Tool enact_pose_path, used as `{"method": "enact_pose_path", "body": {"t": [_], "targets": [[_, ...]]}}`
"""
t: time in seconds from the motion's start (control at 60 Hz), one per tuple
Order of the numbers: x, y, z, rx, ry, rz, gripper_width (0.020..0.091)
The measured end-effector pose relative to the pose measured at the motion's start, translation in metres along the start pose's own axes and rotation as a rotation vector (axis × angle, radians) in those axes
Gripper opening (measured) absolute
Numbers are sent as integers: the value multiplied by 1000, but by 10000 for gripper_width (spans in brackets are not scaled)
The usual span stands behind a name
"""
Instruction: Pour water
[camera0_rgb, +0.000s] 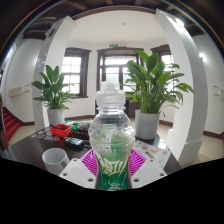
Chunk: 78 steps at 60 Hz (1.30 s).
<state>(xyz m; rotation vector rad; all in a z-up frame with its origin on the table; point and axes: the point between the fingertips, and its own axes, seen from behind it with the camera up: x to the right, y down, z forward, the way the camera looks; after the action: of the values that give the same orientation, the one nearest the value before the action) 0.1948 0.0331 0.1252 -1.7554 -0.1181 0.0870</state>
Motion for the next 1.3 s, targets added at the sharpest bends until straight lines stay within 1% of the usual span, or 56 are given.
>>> {"method": "enact_pose_path", "body": {"t": [0.05,0.117,0.133,0.15,0.167,0.317,0.333,0.35,0.367,0.383,0.4,0.467,0.483,0.533,0.567,0.617,0.633,0.733,0.867,0.983,1.083,1.233,1.3], "targets": [[-5,4,3,-2,-10,-1,345],[-15,18,7,-26,-11,6,344],[-15,29,11,-35,-13,7,351],[-15,34,11,-42,-12,6,390],[-14,26,11,-5,-10,8,346],[-12,27,16,7,9,37,347],[-11,27,16,7,10,39,373],[-10,28,11,4,12,43,376],[-11,28,11,4,10,47,393],[-11,28,11,3,12,49,457],[-12,28,11,4,12,50,457],[-13,29,12,1,8,43,531],[-13,33,11,-13,9,39,564],[-9,46,5,-74,24,16,746],[-7,50,0,-87,39,-5,882],[-11,55,-7,-92,45,-39,835],[-11,56,-14,-95,47,-49,831],[-27,56,-54,-87,54,-83,859],[-59,59,-115,-115,72,-18,858],[-78,43,-153,-100,99,52,859],[-93,28,-175,-91,109,78,857],[-105,20,-188,-116,148,28,863],[-108,11,-193,-91,168,1,862]]}}
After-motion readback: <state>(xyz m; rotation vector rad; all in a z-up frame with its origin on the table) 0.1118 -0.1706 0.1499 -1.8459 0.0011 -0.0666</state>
